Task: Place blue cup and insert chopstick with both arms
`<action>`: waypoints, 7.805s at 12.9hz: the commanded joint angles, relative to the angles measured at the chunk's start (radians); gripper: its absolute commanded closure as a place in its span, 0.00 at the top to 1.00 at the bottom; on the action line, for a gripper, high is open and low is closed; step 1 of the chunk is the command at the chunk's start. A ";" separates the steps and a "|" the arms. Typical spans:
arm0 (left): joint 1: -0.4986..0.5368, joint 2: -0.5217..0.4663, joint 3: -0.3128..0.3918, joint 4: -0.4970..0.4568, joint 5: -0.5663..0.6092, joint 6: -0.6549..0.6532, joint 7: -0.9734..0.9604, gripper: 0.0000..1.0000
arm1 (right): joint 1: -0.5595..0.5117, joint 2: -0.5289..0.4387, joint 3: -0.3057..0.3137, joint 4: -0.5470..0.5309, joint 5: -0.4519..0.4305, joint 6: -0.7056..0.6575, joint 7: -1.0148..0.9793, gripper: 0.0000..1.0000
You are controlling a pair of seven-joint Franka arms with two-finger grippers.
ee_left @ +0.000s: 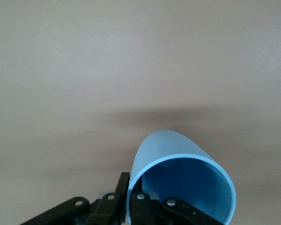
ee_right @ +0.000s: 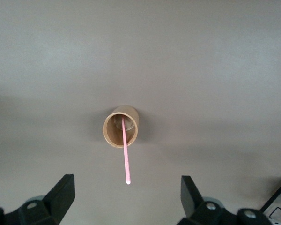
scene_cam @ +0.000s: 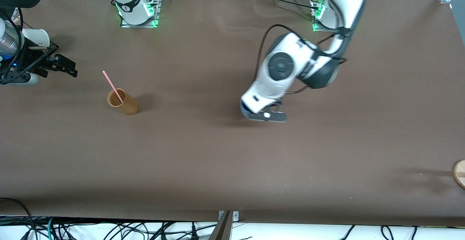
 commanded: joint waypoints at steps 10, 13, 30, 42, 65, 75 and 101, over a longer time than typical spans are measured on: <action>-0.207 0.287 0.017 0.228 -0.014 0.122 -0.317 0.00 | -0.001 0.006 0.006 0.020 0.009 -0.008 0.012 1.00; -0.206 0.290 0.018 0.228 -0.015 0.122 -0.318 0.04 | 0.003 0.005 0.009 0.020 0.010 -0.011 0.012 1.00; 0.130 -0.032 0.018 0.200 -0.037 -0.103 0.024 1.00 | 0.048 0.072 0.030 -0.263 -0.035 0.134 0.028 1.00; 0.590 -0.340 0.034 0.041 -0.037 -0.396 0.488 1.00 | 0.046 0.086 0.041 -0.475 -0.094 0.371 0.029 0.35; 0.592 -0.534 0.081 -0.211 0.023 -0.418 0.608 1.00 | 0.379 0.147 0.044 0.174 0.116 -0.309 0.411 0.00; 0.589 -0.492 0.081 -0.139 0.019 -0.421 0.607 1.00 | 0.580 0.436 0.043 0.338 0.285 -0.037 0.761 0.00; 0.597 -0.491 0.080 -0.146 0.019 -0.422 0.608 1.00 | 0.432 0.240 -0.372 0.298 0.150 -0.164 0.005 1.00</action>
